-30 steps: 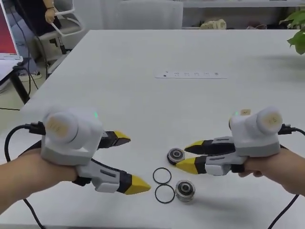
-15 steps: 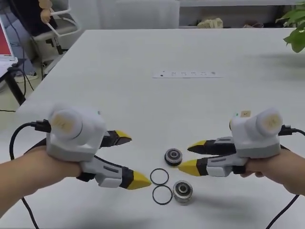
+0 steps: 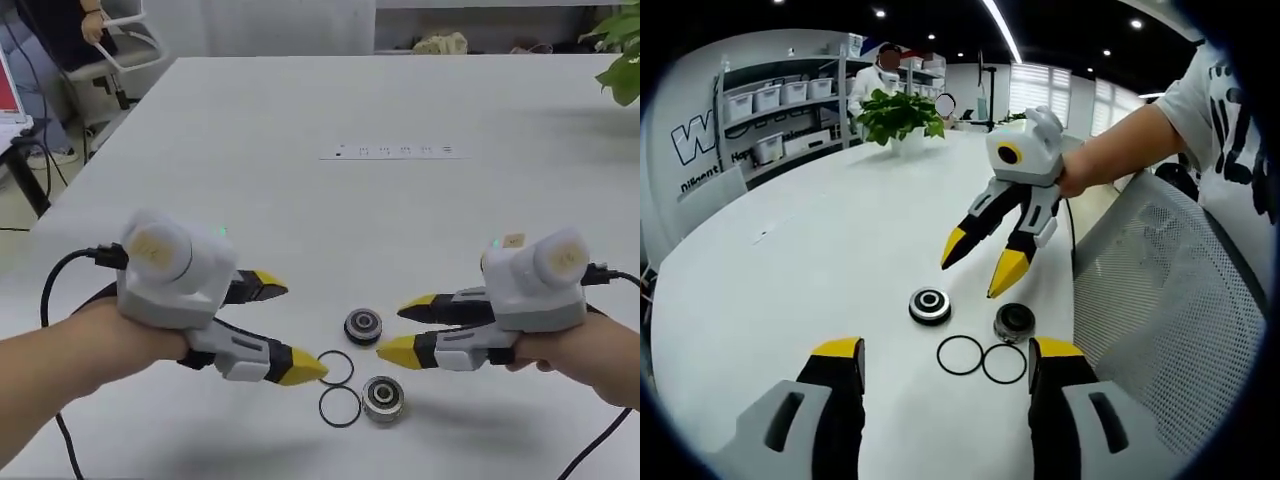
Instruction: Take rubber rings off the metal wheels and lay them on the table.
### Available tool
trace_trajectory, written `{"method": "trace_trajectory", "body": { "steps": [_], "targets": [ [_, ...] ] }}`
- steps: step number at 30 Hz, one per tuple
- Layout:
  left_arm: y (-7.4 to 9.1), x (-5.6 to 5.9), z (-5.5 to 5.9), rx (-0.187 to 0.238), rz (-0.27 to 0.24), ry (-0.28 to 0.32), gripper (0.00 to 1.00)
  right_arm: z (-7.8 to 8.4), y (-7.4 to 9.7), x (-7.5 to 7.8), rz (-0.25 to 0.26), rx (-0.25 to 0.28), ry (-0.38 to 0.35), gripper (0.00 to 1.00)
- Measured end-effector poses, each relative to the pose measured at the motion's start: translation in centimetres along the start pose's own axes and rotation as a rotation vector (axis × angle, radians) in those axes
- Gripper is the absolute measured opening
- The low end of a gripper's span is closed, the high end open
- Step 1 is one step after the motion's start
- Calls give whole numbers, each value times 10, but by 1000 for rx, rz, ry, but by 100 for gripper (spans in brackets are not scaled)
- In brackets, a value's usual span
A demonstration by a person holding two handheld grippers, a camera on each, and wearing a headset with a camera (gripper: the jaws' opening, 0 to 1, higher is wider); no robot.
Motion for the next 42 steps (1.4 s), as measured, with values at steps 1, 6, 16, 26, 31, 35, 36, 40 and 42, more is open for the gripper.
{"method": "trace_trajectory", "body": {
  "steps": [1,6,16,26,31,35,36,40,42],
  "targets": [
    [-1,-1,0,0,0,0,63,0,0,0,0,0,0,40],
    [-6,-2,2,-6,0,5,62,3,-2,4,4,-4,-5,40],
    [-19,-6,2,-8,1,9,60,7,-3,8,8,-10,-10,40],
    [-31,-7,-1,-12,9,4,56,8,-4,11,10,-7,-16,40],
    [-38,-7,-2,-13,12,9,54,10,-6,12,7,-8,-19,40],
    [-44,-7,-3,-16,19,12,52,10,-6,12,4,-7,-21,40],
    [-45,-6,-3,-17,21,13,51,10,-7,12,4,-6,-21,40],
    [-51,-4,-4,-18,27,18,48,10,-7,12,4,-7,-22,39],
    [-54,-3,-5,-19,32,18,46,11,-7,12,5,-4,-25,39]
  ]
}}
Point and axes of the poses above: the centre of the closed fingertips' face, and the gripper's own axes: y roughly backward along the fingers, x roughly to its right, z roughly out of its underside, the point moved 1 cm from there along y, roughly backward along the fingers, and after that the axes turned 13 degrees about -z, right-handed, at the moved point
